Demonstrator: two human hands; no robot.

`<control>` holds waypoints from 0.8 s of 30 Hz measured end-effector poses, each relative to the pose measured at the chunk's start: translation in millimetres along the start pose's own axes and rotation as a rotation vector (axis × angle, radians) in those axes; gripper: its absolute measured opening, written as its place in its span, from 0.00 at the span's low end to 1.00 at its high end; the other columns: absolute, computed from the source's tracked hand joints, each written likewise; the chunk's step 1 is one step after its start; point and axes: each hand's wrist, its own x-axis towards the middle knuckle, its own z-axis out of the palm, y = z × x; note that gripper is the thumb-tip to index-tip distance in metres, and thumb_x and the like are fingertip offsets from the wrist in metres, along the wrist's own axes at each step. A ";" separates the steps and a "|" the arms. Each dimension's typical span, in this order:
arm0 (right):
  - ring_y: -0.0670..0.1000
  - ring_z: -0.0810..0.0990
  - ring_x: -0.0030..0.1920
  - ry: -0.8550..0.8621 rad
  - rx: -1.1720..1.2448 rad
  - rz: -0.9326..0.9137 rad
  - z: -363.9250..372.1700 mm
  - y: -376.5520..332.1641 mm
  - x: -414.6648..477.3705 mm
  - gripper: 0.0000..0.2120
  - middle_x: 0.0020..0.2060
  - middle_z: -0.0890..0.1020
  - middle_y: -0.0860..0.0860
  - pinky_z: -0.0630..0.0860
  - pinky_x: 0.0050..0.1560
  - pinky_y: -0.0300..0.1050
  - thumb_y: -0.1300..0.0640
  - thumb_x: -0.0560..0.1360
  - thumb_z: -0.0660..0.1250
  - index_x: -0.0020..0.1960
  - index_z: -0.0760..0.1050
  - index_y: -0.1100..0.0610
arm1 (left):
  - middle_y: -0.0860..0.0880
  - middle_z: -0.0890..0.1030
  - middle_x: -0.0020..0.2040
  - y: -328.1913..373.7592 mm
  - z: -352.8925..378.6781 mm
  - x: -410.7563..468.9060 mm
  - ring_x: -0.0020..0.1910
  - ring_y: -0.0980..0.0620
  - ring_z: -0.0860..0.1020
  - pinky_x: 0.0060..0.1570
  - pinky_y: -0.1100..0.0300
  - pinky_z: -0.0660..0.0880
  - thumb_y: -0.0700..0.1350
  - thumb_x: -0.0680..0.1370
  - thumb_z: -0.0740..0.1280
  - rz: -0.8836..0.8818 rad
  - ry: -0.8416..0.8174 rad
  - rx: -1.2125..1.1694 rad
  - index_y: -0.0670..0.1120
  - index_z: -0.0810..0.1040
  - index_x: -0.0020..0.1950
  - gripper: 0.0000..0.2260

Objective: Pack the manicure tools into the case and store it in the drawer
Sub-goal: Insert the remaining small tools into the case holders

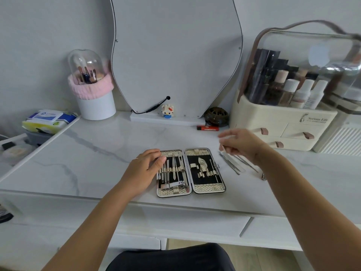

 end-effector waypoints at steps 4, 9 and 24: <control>0.45 0.76 0.27 -0.088 0.108 -0.011 34.8 -10.0 6.8 0.14 0.35 0.82 0.58 0.77 0.31 0.34 0.67 0.75 0.64 0.60 0.72 0.59 | 0.55 0.71 0.67 1.4 -1.2 -0.6 0.66 0.55 0.69 0.67 0.56 0.64 0.64 0.73 0.52 -0.012 0.001 -0.037 0.49 0.74 0.65 0.29; 0.45 0.76 0.27 -0.125 0.099 -0.029 75.0 -16.9 13.0 0.11 0.36 0.82 0.58 0.77 0.30 0.35 0.66 0.75 0.64 0.58 0.74 0.60 | 0.56 0.72 0.67 2.6 -3.0 -2.2 0.65 0.57 0.70 0.63 0.61 0.64 0.64 0.74 0.51 -0.021 0.006 -0.062 0.50 0.75 0.65 0.28; 0.46 0.76 0.30 0.111 -0.328 -0.104 60.8 4.1 20.5 0.09 0.28 0.79 0.49 0.75 0.39 0.42 0.58 0.74 0.67 0.55 0.77 0.54 | 0.57 0.73 0.66 6.8 -4.3 -2.1 0.65 0.57 0.70 0.61 0.64 0.62 0.62 0.75 0.52 -0.041 0.014 -0.111 0.51 0.73 0.66 0.26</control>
